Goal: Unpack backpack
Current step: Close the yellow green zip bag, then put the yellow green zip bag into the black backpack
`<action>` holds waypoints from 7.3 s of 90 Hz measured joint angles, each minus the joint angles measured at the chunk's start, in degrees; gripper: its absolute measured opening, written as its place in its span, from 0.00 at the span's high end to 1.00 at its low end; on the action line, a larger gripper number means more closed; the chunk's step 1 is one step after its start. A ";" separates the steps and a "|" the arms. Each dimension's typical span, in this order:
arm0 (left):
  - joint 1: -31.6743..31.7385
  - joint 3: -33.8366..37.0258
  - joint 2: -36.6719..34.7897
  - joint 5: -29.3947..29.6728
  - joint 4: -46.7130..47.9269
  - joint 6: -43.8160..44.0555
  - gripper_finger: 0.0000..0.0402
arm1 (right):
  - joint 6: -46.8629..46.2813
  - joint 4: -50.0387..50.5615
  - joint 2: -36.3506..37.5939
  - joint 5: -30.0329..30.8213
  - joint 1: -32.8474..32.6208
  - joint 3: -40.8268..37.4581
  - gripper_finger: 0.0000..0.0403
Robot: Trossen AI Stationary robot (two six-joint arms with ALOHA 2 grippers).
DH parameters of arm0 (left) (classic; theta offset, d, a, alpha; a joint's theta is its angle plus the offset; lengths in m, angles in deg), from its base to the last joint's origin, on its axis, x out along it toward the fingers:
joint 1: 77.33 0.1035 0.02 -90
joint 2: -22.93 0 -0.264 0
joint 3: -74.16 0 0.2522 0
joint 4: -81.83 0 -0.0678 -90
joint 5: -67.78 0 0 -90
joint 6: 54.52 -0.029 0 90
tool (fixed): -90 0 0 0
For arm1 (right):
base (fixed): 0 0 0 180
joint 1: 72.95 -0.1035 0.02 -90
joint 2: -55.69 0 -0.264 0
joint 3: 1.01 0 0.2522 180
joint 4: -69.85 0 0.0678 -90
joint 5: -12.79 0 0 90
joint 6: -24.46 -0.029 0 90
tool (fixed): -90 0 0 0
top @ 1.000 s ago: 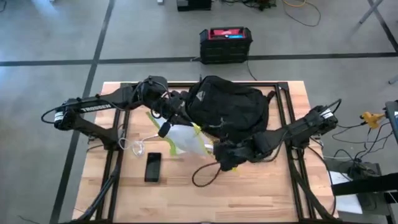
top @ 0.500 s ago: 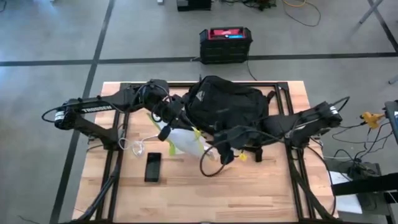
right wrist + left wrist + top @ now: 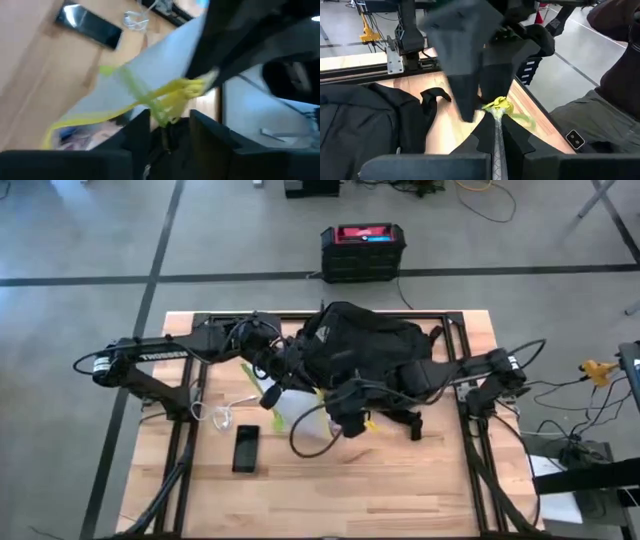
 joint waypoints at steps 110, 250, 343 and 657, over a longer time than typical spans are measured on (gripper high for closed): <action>-0.07 0.28 -0.94 0.19 0.81 -0.60 1.00 | -18.93 -5.84 0.62 -0.66 -4.54 -14.76 1.00; -1.40 0.21 1.24 9.07 -15.69 3.35 1.00 | -26.30 6.91 28.76 12.17 -10.35 -13.67 1.00; -7.48 20.68 -7.10 21.94 -2.16 18.13 1.00 | -52.15 8.73 33.91 9.86 -16.69 -34.13 1.00; -11.70 -17.35 2.12 26.53 19.27 -2.95 0.98 | -25.26 -47.01 4.67 2.45 -0.78 -38.11 0.99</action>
